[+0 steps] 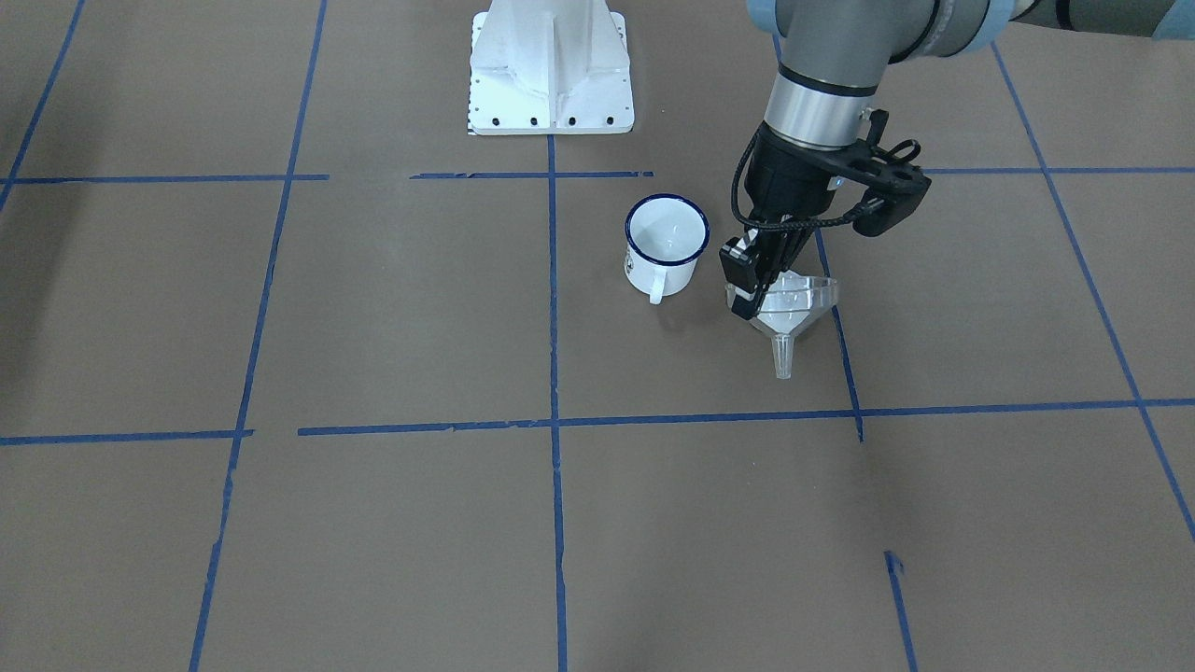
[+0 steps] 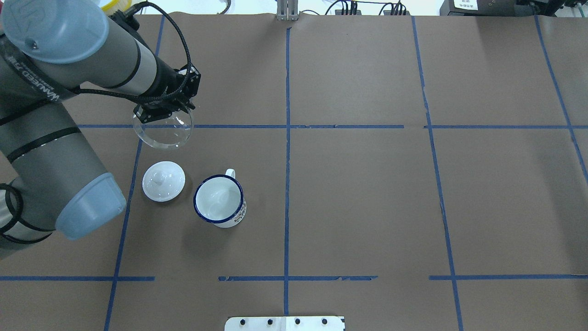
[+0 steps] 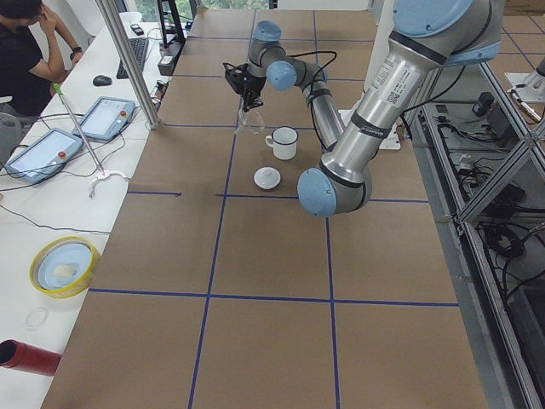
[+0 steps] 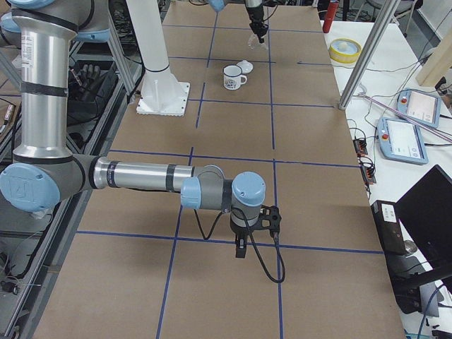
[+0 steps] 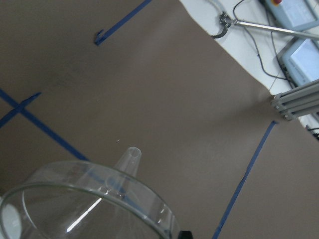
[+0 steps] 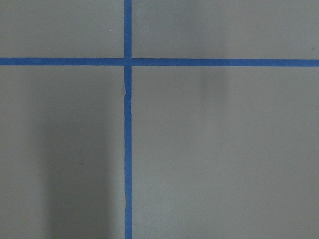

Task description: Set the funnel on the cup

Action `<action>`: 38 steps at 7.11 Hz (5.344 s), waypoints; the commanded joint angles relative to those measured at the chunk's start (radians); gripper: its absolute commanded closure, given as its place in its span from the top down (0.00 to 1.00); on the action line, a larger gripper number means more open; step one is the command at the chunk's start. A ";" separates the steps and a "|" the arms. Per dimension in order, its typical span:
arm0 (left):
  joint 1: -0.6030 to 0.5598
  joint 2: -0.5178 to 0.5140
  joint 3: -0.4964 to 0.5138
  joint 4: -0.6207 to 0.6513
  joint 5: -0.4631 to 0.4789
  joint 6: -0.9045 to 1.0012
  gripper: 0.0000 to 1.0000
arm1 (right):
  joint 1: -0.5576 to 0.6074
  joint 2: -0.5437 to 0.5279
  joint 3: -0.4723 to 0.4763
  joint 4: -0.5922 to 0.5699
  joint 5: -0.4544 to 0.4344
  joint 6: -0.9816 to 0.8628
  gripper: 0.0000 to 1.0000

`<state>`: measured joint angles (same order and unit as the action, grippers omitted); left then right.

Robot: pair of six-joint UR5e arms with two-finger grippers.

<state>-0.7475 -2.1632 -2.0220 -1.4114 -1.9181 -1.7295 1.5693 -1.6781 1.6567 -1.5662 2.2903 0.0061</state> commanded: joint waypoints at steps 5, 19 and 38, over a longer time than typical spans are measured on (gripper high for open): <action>0.284 -0.038 0.031 0.095 -0.018 0.071 0.00 | 0.000 0.000 0.000 0.000 0.000 0.000 1.00; 0.260 -0.057 0.072 0.098 0.064 0.202 1.00 | 0.000 0.000 0.000 0.000 0.000 0.000 1.00; -0.794 0.586 0.371 -0.138 -0.371 1.855 1.00 | 0.000 0.000 0.000 0.000 0.000 0.000 1.00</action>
<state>-1.5227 -1.5924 -1.6748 -1.5483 -2.2832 0.1151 1.5693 -1.6782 1.6567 -1.5662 2.2902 0.0061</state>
